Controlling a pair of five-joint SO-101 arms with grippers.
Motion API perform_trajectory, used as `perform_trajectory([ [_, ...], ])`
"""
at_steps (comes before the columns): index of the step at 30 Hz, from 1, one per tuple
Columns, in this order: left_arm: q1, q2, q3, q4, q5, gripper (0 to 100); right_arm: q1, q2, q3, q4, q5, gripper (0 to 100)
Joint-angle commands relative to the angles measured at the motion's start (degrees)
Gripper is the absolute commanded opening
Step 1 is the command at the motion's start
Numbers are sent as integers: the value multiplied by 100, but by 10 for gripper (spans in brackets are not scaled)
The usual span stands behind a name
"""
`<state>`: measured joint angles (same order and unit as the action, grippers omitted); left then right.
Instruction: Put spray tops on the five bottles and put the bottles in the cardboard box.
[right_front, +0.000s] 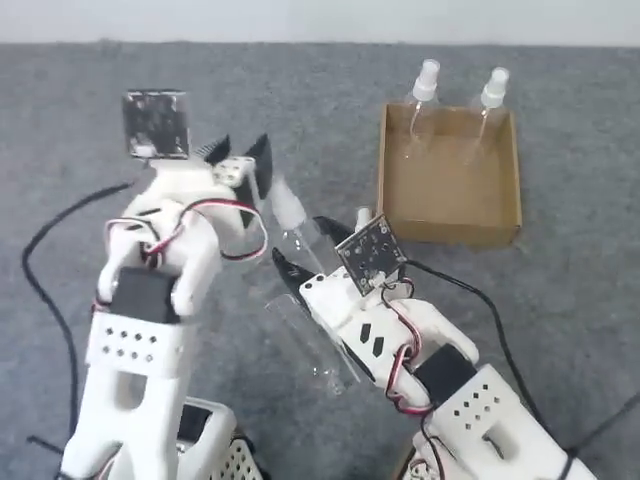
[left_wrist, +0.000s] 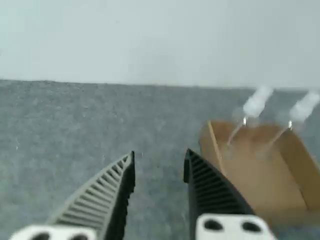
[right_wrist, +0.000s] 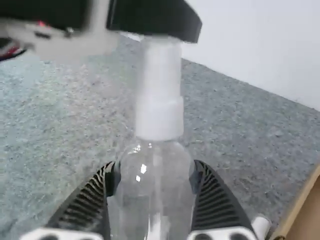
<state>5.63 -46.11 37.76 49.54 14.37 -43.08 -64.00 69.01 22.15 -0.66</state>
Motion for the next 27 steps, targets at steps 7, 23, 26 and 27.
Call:
perform_trajectory([
  [7,422,-246,251,-35,-308,148,57,-207,-105,-92,-53,6],
  [23,-387,-1785,980,369,211,151,171,-163,-141,-84,-44,6],
  [26,-88,-2558,1965,0,70,152,497,-154,-290,-75,-44,6],
  [27,-9,-2787,2229,-88,-18,152,646,-154,-343,-75,-44,6],
])
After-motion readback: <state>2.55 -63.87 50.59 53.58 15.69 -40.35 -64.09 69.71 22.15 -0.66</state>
